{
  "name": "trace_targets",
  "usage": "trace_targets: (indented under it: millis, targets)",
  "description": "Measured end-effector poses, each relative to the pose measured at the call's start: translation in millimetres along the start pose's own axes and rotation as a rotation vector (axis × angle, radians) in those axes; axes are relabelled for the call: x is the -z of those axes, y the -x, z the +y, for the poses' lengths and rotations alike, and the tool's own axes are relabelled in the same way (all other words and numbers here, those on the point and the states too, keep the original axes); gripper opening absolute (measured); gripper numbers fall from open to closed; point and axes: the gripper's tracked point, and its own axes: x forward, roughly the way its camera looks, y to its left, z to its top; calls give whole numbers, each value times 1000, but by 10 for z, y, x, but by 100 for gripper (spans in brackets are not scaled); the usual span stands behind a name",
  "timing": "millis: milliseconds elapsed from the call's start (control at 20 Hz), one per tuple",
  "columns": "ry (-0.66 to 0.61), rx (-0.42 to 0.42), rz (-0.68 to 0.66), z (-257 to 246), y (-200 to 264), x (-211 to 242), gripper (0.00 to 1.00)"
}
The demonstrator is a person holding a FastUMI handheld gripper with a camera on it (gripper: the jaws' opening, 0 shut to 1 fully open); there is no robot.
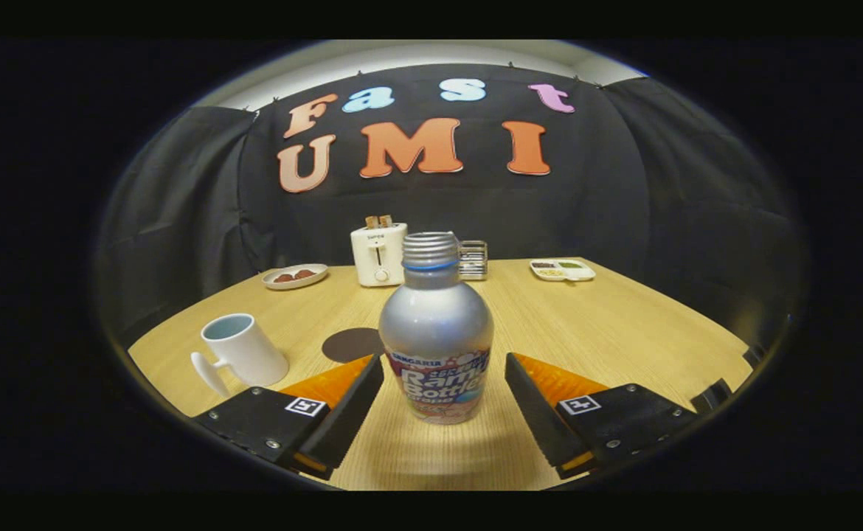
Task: Take the bottle from table, then pour the juice into the cup, finally place the bottle on the coaster
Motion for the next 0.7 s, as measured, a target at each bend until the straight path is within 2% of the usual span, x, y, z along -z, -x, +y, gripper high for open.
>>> trace_targets:
  millis: [150, 300, 700]
  targets:
    - [-12, -3, 22, 11, -64, 49, 95]
    - [-11, -7, 29, 37, -63, 67, 80]
    - [41, -15, 30, 96, 62, -78, 76]
